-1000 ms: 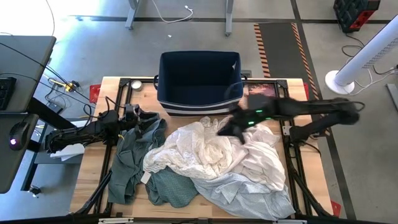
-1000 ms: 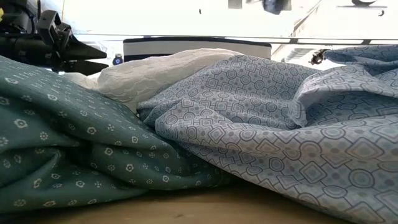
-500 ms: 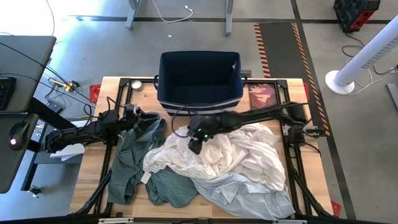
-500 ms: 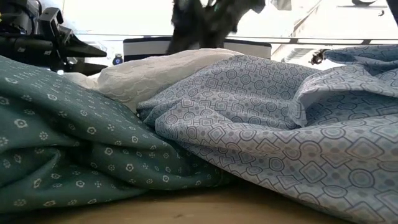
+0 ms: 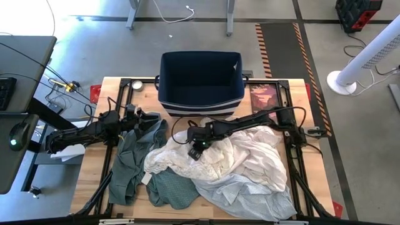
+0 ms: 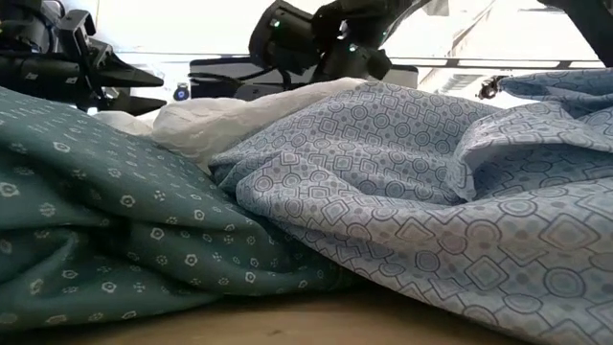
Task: Sort clothes
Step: Put the white dress into the blue bin
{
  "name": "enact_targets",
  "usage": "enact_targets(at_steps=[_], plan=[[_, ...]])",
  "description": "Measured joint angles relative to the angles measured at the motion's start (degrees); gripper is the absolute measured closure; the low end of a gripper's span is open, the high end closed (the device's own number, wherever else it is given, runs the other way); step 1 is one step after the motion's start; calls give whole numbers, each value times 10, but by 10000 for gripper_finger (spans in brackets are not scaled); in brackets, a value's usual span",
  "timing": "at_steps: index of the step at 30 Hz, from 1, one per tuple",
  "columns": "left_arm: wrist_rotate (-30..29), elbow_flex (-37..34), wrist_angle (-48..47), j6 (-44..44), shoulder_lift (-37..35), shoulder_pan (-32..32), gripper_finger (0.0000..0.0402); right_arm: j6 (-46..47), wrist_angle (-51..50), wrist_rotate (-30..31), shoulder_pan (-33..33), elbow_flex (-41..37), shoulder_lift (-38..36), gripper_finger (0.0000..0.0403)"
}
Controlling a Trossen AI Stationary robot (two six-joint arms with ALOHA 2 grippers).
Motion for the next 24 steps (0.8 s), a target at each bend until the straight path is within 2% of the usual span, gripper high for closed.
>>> enact_targets(at_steps=[3,7,11,13,16,18,21,24], plan=[[-1,0,6,0,0,0,245,-1,-3,4,-8,9,-79,370],[-1,0,7,0,0,0,245,-40,18,2,-21,48,-190,382],[-3,0,7,0,0,0,245,-109,73,1,-36,107,-260,383],[-3,0,8,-4,0,0,245,-145,116,37,-47,154,-285,383],[-3,0,7,-25,0,0,245,-229,181,122,-70,235,-295,380],[-3,0,7,-29,0,0,245,-296,229,159,-91,280,-287,380],[-4,0,8,-29,0,0,245,-373,291,166,-136,337,-270,380],[-5,0,7,-28,0,0,245,-396,305,162,-192,379,-251,380]])
